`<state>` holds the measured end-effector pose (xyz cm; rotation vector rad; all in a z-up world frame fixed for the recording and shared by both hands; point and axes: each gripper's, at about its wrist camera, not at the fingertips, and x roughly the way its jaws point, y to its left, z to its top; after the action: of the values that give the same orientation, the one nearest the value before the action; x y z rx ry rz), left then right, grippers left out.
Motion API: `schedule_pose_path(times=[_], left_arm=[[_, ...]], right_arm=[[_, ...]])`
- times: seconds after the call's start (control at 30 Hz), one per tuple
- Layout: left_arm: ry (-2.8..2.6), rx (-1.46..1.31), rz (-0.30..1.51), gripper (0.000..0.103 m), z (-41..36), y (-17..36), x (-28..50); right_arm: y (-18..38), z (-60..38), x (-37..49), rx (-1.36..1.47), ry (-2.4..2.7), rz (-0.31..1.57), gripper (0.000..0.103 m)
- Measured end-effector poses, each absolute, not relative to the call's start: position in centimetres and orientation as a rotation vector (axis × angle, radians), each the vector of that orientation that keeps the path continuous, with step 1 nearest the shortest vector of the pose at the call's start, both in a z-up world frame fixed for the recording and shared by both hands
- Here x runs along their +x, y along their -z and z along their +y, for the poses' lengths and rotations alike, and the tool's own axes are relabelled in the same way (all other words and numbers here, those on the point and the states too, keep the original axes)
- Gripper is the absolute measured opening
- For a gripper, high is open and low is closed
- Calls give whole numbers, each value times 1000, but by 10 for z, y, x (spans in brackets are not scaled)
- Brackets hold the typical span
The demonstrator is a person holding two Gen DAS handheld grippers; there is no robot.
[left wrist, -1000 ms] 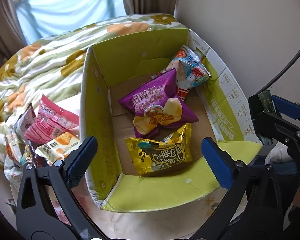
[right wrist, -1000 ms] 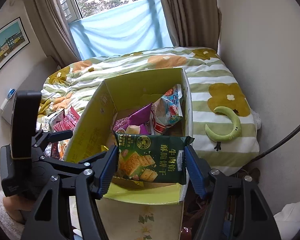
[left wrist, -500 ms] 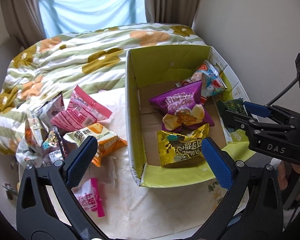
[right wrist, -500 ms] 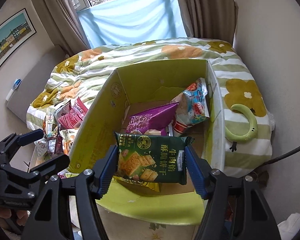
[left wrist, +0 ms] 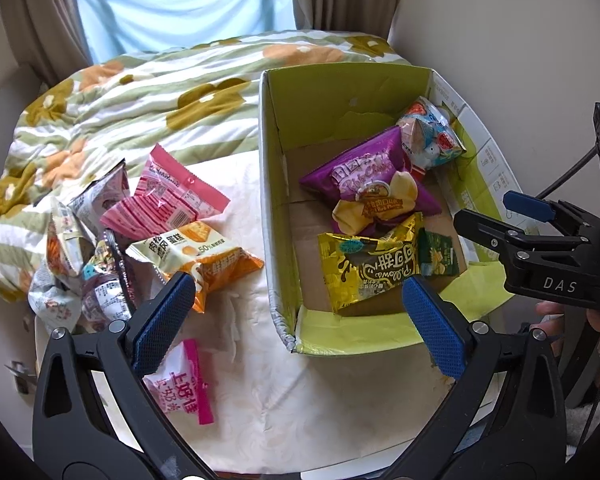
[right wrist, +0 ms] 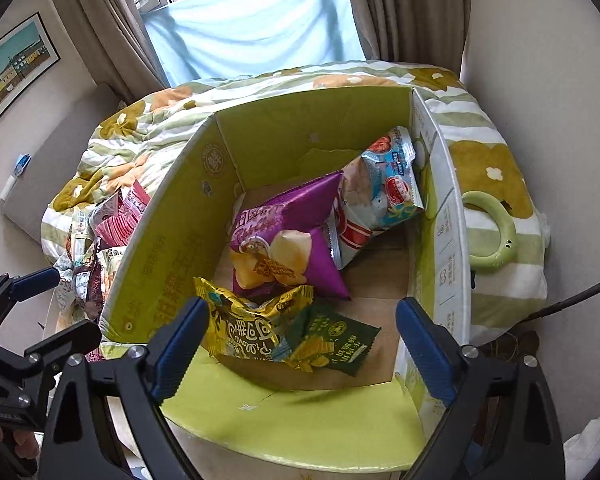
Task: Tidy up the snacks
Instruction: 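Withdraw both grippers from the box toward the table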
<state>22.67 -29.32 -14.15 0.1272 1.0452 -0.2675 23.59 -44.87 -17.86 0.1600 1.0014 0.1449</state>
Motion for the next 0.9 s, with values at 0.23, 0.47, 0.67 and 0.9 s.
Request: schedule_pose_path(times=[0.23,0.47,0.67,0.9], left_arm=[[267,115,1001,102,-292,128,222],[239,96,923,102,-286,96,207],[154,76,886,102,-258,74,181],[34,3,884,102,-186,73,150]], right_arm=[[166,-454,228,148,-133,981,93],[130,-449,216,127,-167,924,93],[98,-439,204,100,-211,863,93],[82,-420,183,100,-246,797,93]])
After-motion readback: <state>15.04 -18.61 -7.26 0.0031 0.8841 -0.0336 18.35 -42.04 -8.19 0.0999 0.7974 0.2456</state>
